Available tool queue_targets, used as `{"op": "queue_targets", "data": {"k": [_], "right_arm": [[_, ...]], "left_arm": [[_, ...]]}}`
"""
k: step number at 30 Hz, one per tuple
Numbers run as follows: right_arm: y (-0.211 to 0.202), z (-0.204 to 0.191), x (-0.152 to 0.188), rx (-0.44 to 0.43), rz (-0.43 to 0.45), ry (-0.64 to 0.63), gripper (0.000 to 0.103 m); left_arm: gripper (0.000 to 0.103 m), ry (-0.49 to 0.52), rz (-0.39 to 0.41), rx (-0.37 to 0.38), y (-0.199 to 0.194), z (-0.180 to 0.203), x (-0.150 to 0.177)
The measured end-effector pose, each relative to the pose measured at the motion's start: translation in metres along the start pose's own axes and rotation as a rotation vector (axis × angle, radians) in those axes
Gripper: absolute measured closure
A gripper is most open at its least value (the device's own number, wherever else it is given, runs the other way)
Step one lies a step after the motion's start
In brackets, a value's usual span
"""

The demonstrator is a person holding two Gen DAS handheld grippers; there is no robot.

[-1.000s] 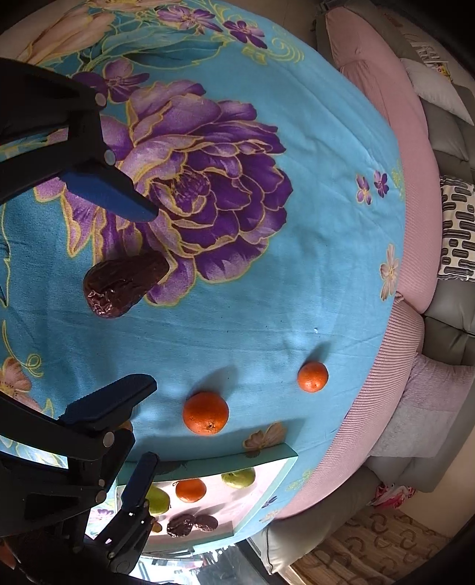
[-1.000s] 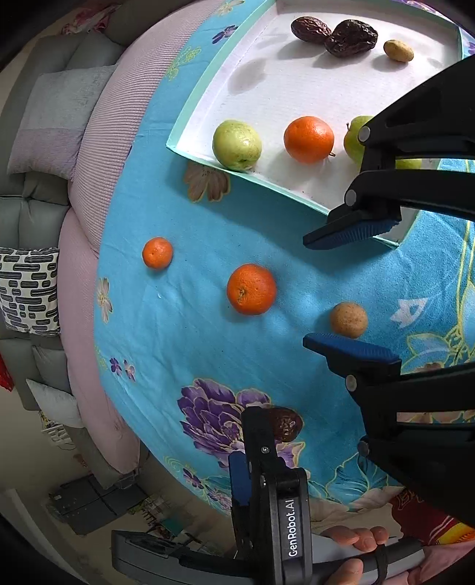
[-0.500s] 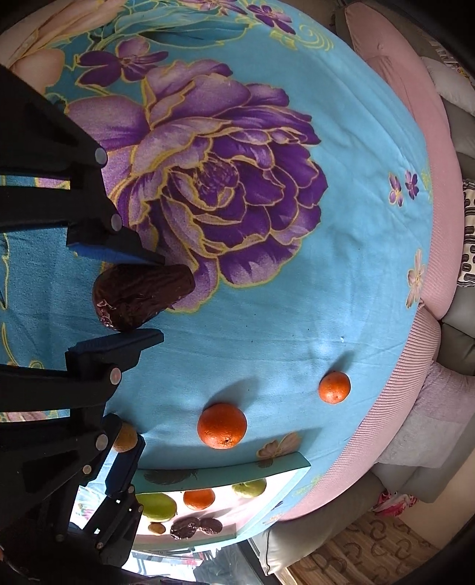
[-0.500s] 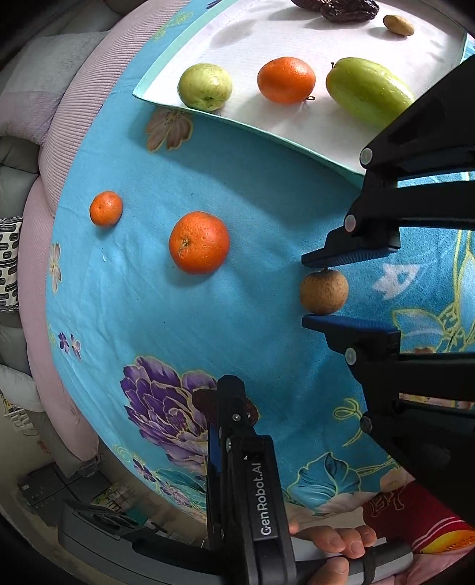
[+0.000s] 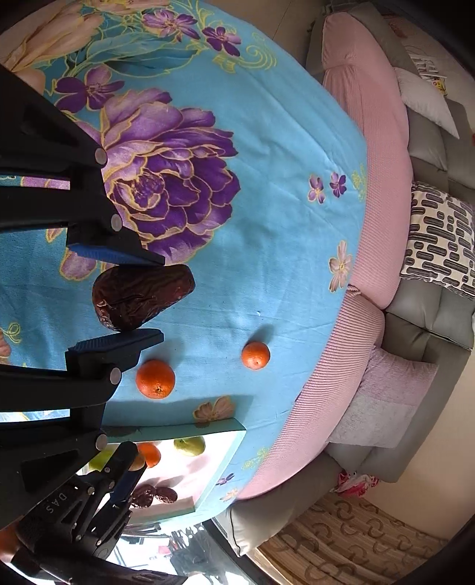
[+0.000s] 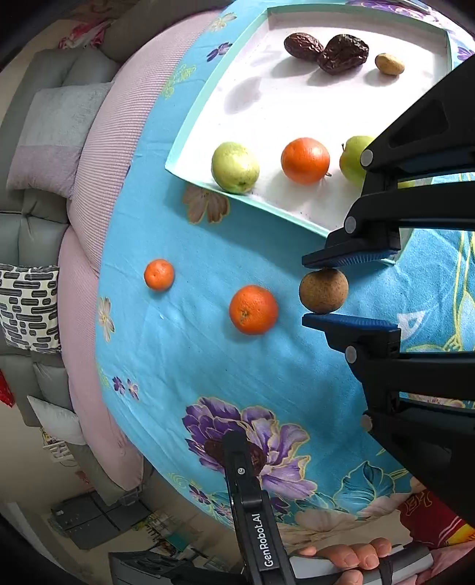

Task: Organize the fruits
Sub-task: 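Lower the date into the tray while the right gripper releases its brown fruit beside the dates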

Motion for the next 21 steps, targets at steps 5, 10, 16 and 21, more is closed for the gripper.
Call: {"op": "queue_targets", "data": {"k": [5, 10, 16, 21], "right_arm": [[-0.017, 0.032, -0.012, 0.043, 0.051, 0.166, 0.077], [-0.032, 0.062, -0.024, 0.097, 0.099, 0.295, 0.077], [-0.047, 0.103, -0.029, 0.152, 0.136, 0.409, 0.077], [-0.056, 0.142, -0.019, 0.225, 0.132, 0.507, 0.077]], "left_arm": [[0.067, 0.038, 0.007, 0.006, 0.006, 0.028, -0.021], [0.067, 0.09, 0.0, 0.019, 0.013, 0.057, -0.043], [0.067, 0.167, -0.011, 0.042, 0.026, 0.102, -0.051], [0.067, 0.238, -0.043, 0.067, 0.042, 0.145, -0.056]]}}
Point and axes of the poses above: each gripper's, at about its wrist camera, not at the fingertips, and y roughly the way its jaws point, z to its right, x to its underside, the point moved 1 cm from there along y, roughly the way its jaws point, and after that the axes turned 11 degrees about -z, right-handed, at the moved point
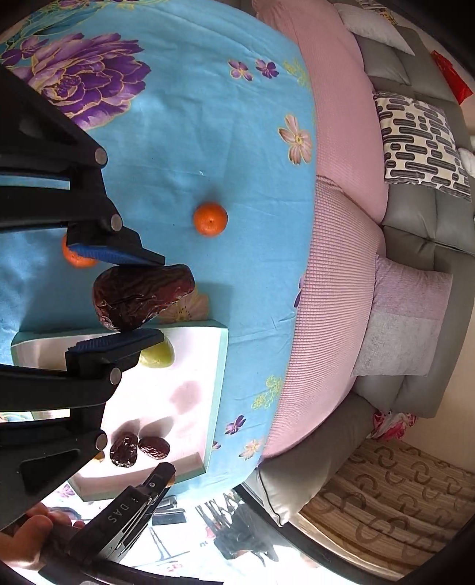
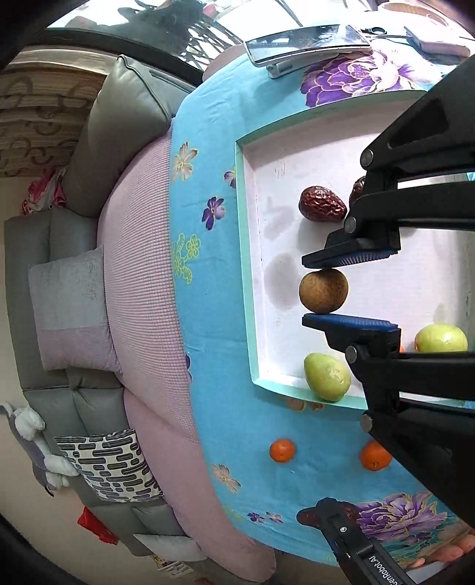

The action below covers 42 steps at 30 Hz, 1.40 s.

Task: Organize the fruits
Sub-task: 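Lower the date into the tray while the right gripper releases its brown fruit beside the dates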

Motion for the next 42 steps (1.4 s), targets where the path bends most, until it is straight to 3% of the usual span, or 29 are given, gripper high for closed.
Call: {"op": "queue_targets", "data": {"k": [7, 14, 21, 27, 42], "right_arm": [[0.004, 0.06, 0.0, 0.078, -0.014, 0.131, 0.077], [-0.003, 0.112, 0.009, 0.157, -0.003, 0.253, 0.077], [0.023, 0.122, 0.016, 0.141, -0.066, 0.284, 0.077], [0.049, 0.122, 0.023, 0.128, -0.134, 0.287, 0.077], [0.062, 0.118, 0.024, 0.151, -0.16, 0.26, 0.077]], "left_arm": [[0.067, 0.126, -0.039, 0.028, 0.027, 0.065, -0.008], [0.067, 0.275, -0.094, 0.017, 0.056, 0.112, 0.007], [0.067, 0.307, -0.175, -0.008, 0.092, 0.117, 0.022], [0.067, 0.304, -0.198, -0.021, 0.103, 0.114, 0.026], [0.067, 0.329, -0.217, -0.042, 0.11, 0.118, 0.029]]}}
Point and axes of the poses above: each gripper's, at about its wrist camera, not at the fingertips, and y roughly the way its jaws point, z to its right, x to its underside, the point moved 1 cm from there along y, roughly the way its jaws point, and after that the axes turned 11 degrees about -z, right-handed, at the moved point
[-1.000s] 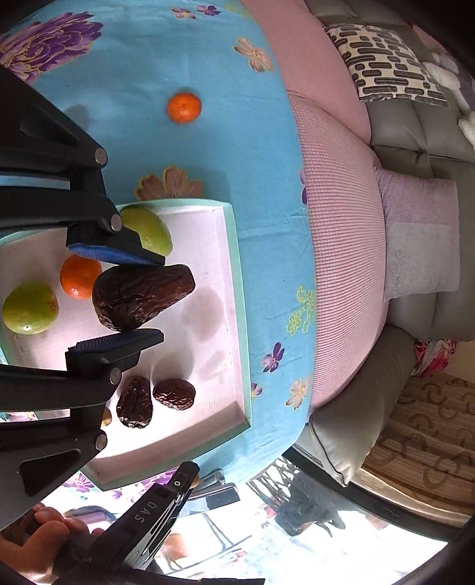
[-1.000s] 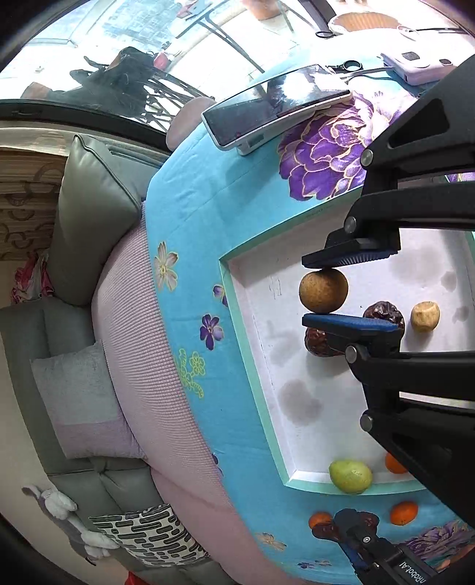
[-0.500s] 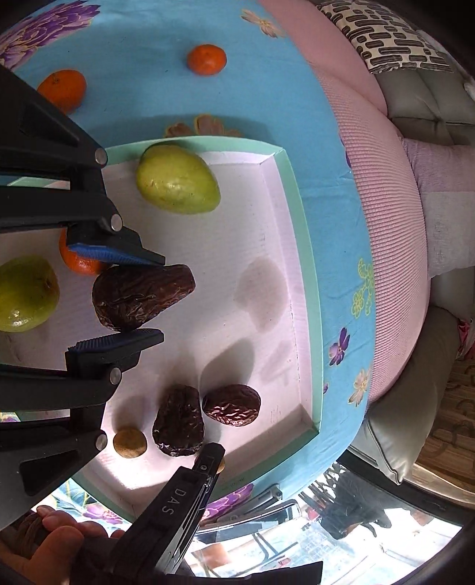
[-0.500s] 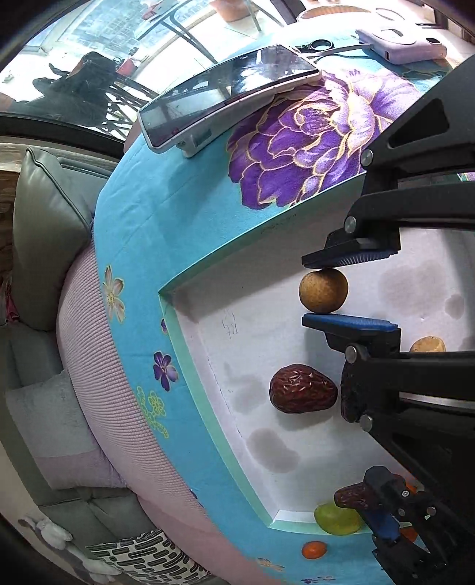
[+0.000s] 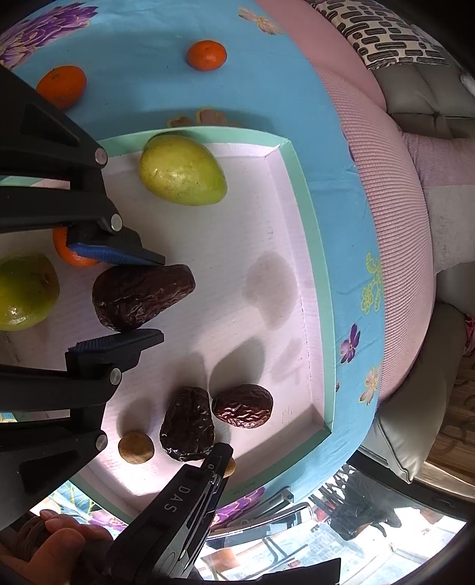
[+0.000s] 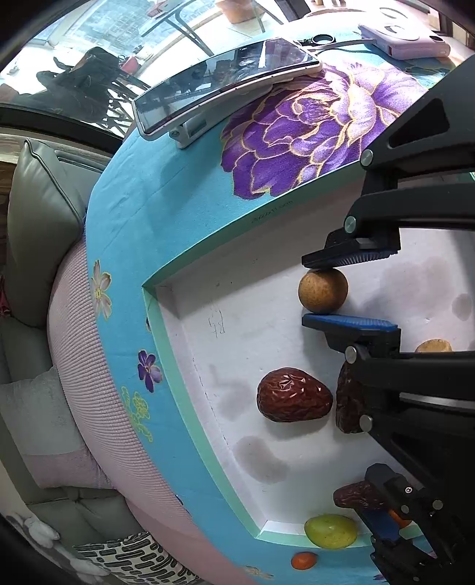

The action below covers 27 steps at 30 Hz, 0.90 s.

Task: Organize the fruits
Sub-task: 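Lower the date into the tray while the right gripper releases its brown fruit beside the dates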

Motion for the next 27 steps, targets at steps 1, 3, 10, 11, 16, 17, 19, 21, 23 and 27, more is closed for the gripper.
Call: {"op": "queue_targets", "data": {"k": [1, 3, 10, 11, 16, 17, 19, 21, 23, 27], "right_arm": [[0.0, 0.0, 0.0, 0.004, 0.002, -0.005, 0.077], [0.0, 0.0, 0.0, 0.007, 0.003, -0.006, 0.077], [0.001, -0.001, 0.0, 0.018, 0.001, -0.012, 0.063], [0.0, 0.0, 0.0, 0.021, 0.001, -0.012, 0.055], [-0.002, 0.0, 0.0, 0.023, 0.006, -0.016, 0.042], [-0.002, -0.001, 0.0, 0.029, 0.007, -0.018, 0.038], [-0.005, -0.001, 0.0, 0.034, 0.013, -0.02, 0.031], [-0.007, -0.001, 0.0, 0.037, 0.02, -0.02, 0.03], [-0.009, -0.002, 0.0, 0.042, 0.025, -0.023, 0.028], [-0.012, -0.001, 0.0, 0.05, 0.034, -0.023, 0.022]], "left_arm": [[0.067, 0.001, -0.002, -0.001, 0.0, 0.001, 0.0], [0.066, 0.004, -0.001, -0.012, -0.002, 0.002, 0.0], [0.064, 0.011, 0.028, -0.019, -0.017, 0.001, -0.001], [0.062, 0.008, 0.032, -0.018, -0.019, 0.001, -0.001], [0.048, 0.006, 0.074, -0.004, -0.038, -0.001, -0.001], [0.046, 0.003, 0.084, -0.004, -0.042, -0.002, -0.001], [0.04, -0.012, 0.103, -0.006, -0.048, -0.006, -0.002], [0.035, -0.031, 0.119, -0.019, -0.053, -0.013, -0.003], [0.03, -0.065, 0.134, -0.045, -0.057, -0.025, -0.002], [0.021, -0.168, 0.147, -0.084, -0.057, -0.059, -0.001]]}}
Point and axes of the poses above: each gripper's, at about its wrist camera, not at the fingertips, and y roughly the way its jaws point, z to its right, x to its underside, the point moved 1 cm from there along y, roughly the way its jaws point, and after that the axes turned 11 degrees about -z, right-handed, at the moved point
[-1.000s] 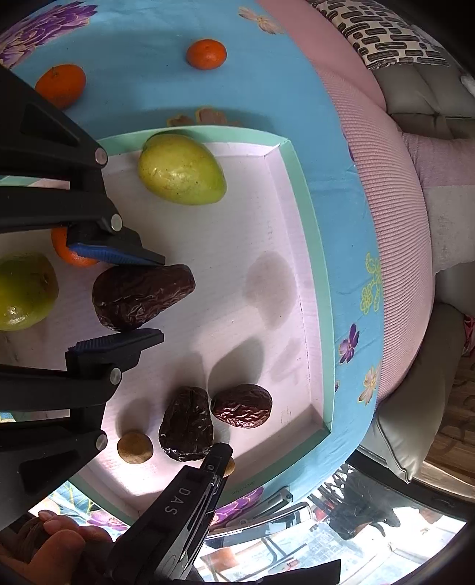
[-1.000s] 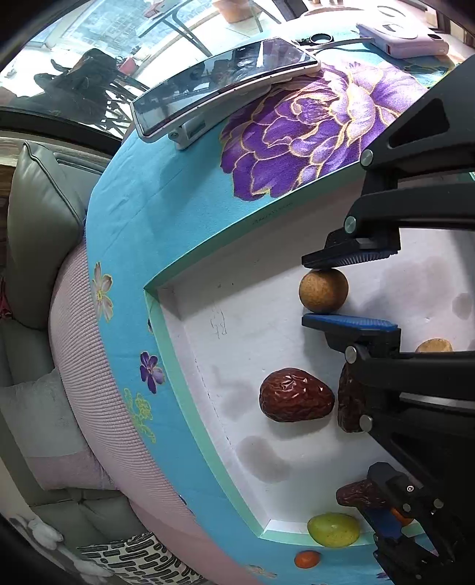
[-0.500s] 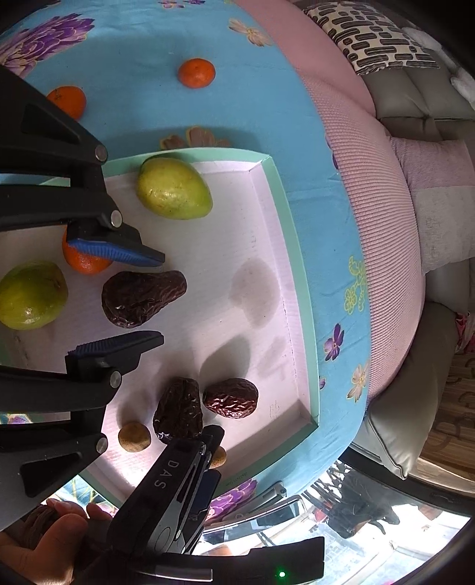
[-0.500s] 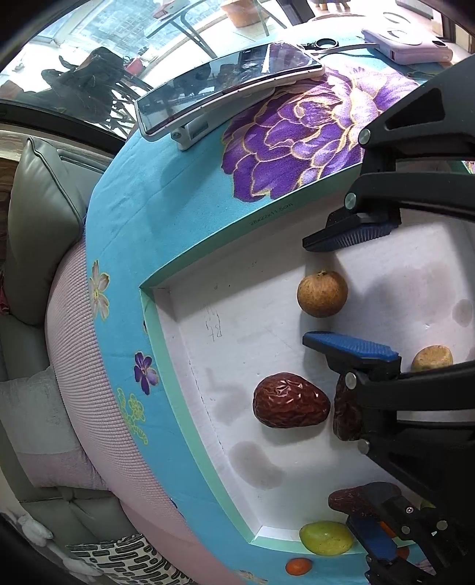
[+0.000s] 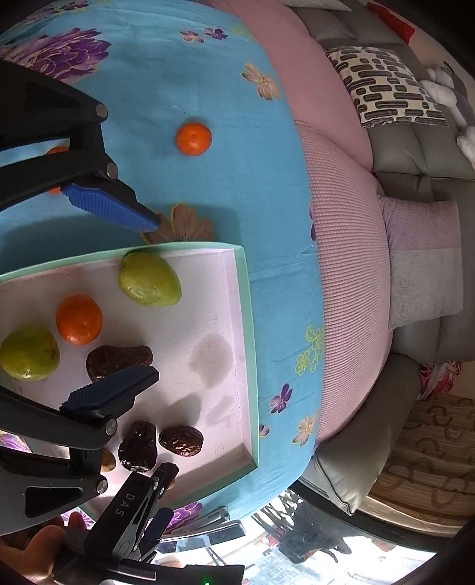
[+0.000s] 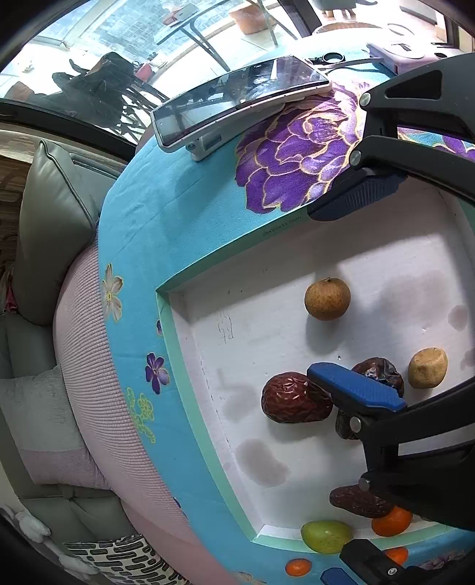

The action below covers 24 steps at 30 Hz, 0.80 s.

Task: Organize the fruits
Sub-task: 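Lower the date into the tray while the right gripper releases its brown fruit beside the dates, then move the left gripper back to the bedspread and grasp an orange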

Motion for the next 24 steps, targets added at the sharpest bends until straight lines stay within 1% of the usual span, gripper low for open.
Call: {"op": "queue_targets", "data": {"k": [2, 6, 8, 11, 15, 20, 24], "right_arm": [[-0.002, 0.0, 0.0, -0.001, 0.005, -0.003, 0.022], [-0.007, -0.003, -0.001, -0.006, 0.017, -0.015, 0.022], [-0.01, -0.005, -0.001, -0.008, 0.024, -0.02, 0.022], [-0.012, -0.01, -0.002, -0.019, 0.034, -0.03, 0.02], [-0.017, -0.019, -0.002, -0.025, 0.055, -0.057, 0.02], [-0.024, -0.029, -0.002, -0.066, 0.078, -0.062, 0.019], [-0.031, -0.045, -0.001, -0.095, 0.1, -0.101, 0.019]], "left_arm": [[0.012, -0.043, 0.003, -0.048, 0.003, -0.017, 0.0], [0.007, -0.12, 0.005, -0.116, 0.009, -0.05, 0.0], [0.002, -0.153, -0.001, -0.141, 0.012, -0.064, 0.0], [0.0, -0.183, -0.002, -0.167, 0.012, -0.082, 0.002], [0.0, -0.198, 0.002, -0.208, 0.01, -0.098, 0.005], [0.0, -0.196, 0.019, -0.237, 0.001, -0.107, 0.008], [0.0, -0.175, 0.039, -0.26, -0.009, -0.111, 0.012]]}}
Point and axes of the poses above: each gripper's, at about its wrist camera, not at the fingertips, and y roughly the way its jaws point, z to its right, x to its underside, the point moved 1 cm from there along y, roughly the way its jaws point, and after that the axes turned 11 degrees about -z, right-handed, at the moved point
